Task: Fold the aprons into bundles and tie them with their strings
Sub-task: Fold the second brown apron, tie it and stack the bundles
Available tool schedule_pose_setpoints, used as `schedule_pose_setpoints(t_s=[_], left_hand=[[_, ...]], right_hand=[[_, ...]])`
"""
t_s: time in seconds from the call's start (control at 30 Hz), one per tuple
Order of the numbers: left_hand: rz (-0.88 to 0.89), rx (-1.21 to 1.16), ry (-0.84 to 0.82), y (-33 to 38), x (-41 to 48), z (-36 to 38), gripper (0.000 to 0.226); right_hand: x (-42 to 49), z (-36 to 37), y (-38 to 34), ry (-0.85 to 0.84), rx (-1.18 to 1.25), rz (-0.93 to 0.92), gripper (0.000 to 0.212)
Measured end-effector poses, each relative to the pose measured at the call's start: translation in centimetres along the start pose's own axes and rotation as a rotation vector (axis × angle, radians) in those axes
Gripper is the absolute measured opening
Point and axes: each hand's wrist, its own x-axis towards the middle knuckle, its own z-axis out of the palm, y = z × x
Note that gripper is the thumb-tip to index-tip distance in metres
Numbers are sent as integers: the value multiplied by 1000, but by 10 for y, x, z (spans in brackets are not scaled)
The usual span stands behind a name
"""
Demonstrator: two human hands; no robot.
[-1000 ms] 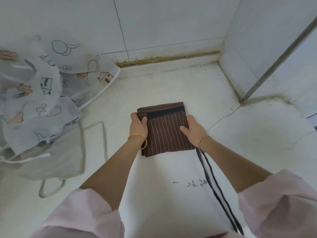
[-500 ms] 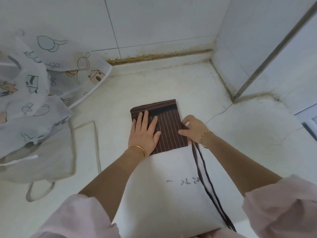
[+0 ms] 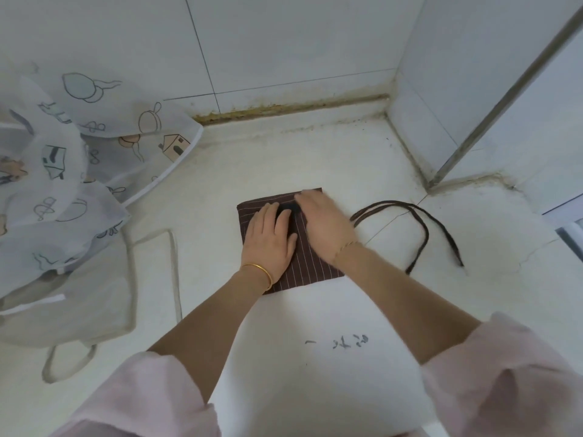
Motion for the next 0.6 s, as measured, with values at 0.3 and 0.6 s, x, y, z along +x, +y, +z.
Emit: schedule_pose_setpoints(t_s=[0.3,0.6], left_hand=[[-108,-39,68,-35,-6,-5,52],[-102,-6,-511,-51,78,-45,54]], right_hand=[[3,56,17,59,-102,-18,48],[70,6,23,-422,-195,59,63]])
